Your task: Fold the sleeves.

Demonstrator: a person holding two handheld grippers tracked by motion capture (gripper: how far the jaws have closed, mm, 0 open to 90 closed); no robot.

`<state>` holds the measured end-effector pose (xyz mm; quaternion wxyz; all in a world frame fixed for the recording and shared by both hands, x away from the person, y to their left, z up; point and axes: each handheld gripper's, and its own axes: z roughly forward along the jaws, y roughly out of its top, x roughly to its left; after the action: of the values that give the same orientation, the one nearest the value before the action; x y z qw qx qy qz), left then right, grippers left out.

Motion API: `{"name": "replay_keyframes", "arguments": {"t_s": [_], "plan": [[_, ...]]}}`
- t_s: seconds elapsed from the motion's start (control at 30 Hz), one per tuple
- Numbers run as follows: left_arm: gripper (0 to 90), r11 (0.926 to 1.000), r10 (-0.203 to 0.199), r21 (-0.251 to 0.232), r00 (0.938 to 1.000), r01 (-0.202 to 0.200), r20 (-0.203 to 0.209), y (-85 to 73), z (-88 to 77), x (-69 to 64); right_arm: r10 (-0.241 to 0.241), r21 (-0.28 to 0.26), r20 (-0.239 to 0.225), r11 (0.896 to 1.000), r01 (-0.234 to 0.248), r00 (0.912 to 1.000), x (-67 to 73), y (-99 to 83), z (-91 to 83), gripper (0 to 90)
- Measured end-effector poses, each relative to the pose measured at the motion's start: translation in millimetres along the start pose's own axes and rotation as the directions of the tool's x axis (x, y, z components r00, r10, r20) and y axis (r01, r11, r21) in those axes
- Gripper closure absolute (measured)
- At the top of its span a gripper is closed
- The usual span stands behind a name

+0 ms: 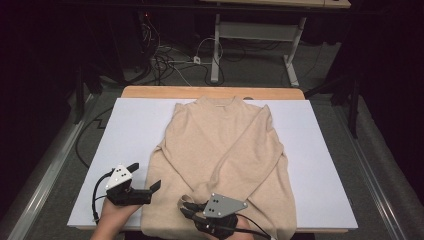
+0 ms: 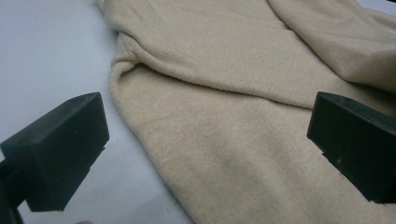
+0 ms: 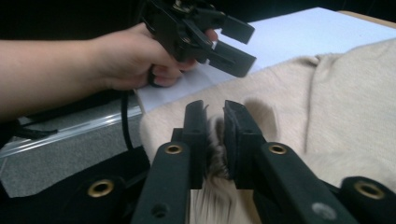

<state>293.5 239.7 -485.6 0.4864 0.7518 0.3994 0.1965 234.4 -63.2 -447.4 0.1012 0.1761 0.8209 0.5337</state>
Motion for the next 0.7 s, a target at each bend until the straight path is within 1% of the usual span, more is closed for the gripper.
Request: {"name": "replay_keyframes", "arguments": {"t_s": [0.03,0.1,0.27,0.33,0.43,0.5,0.57,0.6,0.67,0.7], "plan": [[0.0,1.0,0.0,0.0,1.0,0.0,0.0,0.0,0.0,0.0,0.005,-0.004,0.003,1.0,-0.005,1.0,0.5,1.2,-1.5,72.2],[0.0,1.0,0.0,0.0,1.0,0.0,0.0,0.0,0.0,0.0,0.018,-0.01,0.01,1.0,-0.018,0.9998,-0.9,3.5,-6.6,68.3],[0.0,1.0,0.002,0.001,1.0,-0.002,-0.001,0.1,0.0,-0.4,0.032,-0.027,0.053,0.999,-0.031,0.9981,-9.2,4.2,-24.5,65.4],[0.0,1.0,0.005,0.001,1.0,-0.005,-0.003,0.3,-0.1,-0.9,0.035,-0.025,0.087,0.999,-0.033,0.9956,-16.2,0.0,-34.7,64.4],[0.0,0.9997,0.015,0.019,0.9999,-0.015,0.004,1.3,0.5,-3.0,0.059,-0.008,0.14,0.998,-0.058,0.9884,-29.0,-11.2,-48.7,62.2],[0.0,0.9995,0.016,0.028,0.9995,-0.017,0.028,2.2,1.7,-6.2,0.07,0.005,0.177,0.997,-0.072,0.9817,-38.2,-20.3,-59.4,62.1],[0.0,0.9991,0.027,0.03,0.9988,-0.028,0.04,3.6,2.9,-10.5,0.075,0.019,0.22,0.997,-0.081,0.9725,-46.6,-29.4,-71.0,62.1],[0.0,0.9991,0.028,0.03,0.9984,-0.03,0.048,5.0,3.6,-13.6,0.079,0.024,0.233,0.996,-0.087,0.9693,-49.6,-32.7,-75.6,62.1],[0.0,0.9986,0.046,0.023,0.9965,-0.048,0.069,7.9,3.9,-20.4,0.093,0.029,0.265,0.994,-0.105,0.9598,-57.3,-40.8,-87.9,62.1],[3.0,0.9981,0.058,0.014,0.9949,-0.059,0.082,9.0,3.7,-24.6,0.101,0.03,0.278,0.993,-0.113,0.9552,-60.5,-44.4,-93.9,62.1]]}}
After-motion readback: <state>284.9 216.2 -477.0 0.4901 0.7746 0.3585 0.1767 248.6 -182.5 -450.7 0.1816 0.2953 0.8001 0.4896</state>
